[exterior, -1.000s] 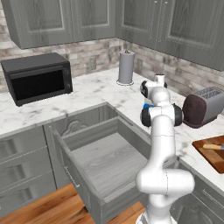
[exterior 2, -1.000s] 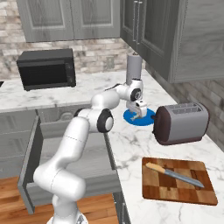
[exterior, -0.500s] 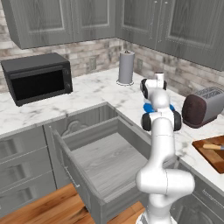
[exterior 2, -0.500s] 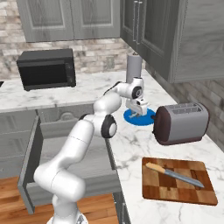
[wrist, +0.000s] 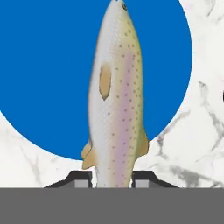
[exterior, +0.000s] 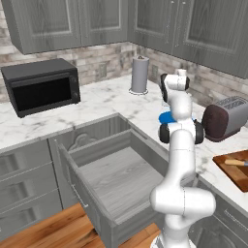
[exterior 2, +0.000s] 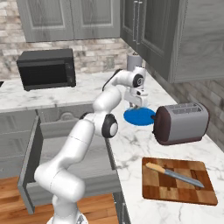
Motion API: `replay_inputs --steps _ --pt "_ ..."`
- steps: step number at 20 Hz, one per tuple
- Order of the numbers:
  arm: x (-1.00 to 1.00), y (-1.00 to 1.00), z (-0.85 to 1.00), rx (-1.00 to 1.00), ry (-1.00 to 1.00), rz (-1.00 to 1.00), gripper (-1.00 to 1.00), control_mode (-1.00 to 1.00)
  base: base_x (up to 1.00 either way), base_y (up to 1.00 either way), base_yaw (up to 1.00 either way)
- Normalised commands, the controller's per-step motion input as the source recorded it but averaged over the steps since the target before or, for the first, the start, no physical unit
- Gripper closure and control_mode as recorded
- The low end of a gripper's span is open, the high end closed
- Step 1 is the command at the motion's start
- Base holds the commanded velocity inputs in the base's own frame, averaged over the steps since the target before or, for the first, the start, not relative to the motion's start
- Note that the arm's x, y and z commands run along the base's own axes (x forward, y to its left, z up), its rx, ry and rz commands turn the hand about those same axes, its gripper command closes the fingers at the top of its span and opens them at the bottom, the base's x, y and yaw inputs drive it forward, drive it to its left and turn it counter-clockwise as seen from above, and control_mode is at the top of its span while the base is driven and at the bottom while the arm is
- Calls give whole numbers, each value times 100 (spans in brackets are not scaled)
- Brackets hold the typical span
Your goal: Pick up the knife from the drawer and place it on the cutting board. Then place the meat from the plate to the cutting board.
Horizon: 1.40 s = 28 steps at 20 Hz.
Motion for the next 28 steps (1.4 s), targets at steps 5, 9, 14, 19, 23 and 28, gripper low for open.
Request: replay_inputs --steps 5,9,14,19,23,28 --pt "-71 57 7 0 0 0 100 -100 0 0 0" --pt "-81 57 0 0 0 0 100 -100 0 0 0" --pt "-85 59 0 0 0 0 100 -100 0 0 0" --pt "-86 56 0 0 0 0 100 -100 0 0 0" --pt "-94 46 0 0 0 0 100 -100 0 0 0" --pt "-100 35 8 0 -7 -2 100 -100 0 0 0"
